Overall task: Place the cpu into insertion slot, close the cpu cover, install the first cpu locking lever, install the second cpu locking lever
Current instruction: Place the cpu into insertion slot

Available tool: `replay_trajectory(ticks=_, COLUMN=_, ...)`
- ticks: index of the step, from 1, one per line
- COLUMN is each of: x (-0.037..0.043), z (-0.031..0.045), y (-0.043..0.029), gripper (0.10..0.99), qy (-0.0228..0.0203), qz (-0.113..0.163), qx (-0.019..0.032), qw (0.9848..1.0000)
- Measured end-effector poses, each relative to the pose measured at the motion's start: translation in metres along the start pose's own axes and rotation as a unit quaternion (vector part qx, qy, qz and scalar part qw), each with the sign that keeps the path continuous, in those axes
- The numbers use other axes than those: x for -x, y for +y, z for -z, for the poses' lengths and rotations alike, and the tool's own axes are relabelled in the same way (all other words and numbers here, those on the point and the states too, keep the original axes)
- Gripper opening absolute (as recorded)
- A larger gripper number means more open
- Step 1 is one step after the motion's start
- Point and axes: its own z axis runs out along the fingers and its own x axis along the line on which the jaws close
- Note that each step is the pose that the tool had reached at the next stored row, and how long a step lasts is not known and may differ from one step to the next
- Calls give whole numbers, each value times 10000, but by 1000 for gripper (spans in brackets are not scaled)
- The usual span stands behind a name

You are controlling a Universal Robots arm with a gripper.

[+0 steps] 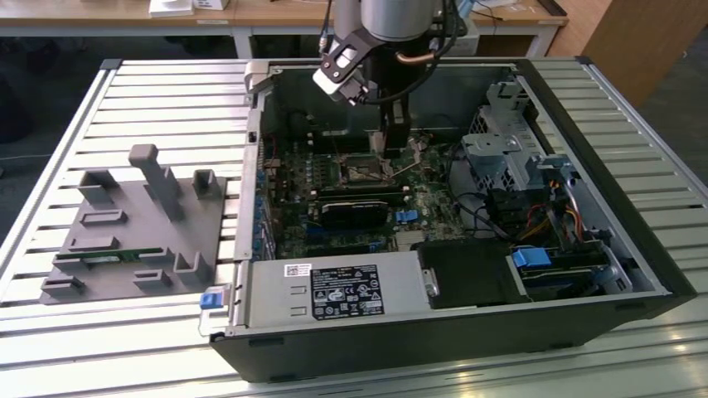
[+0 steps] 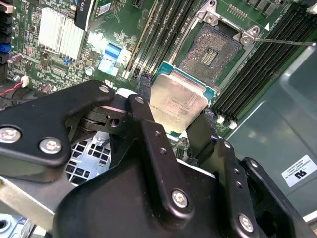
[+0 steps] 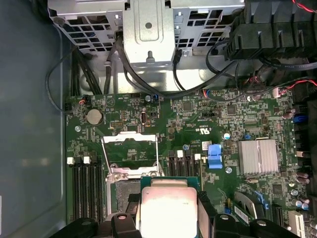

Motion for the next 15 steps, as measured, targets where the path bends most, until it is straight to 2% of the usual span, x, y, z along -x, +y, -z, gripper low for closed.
replay_trajectory(ticks=15, x=-4, z=-60, y=-12, gripper=541, qy=0, qz=7, qx=0, qw=10000)
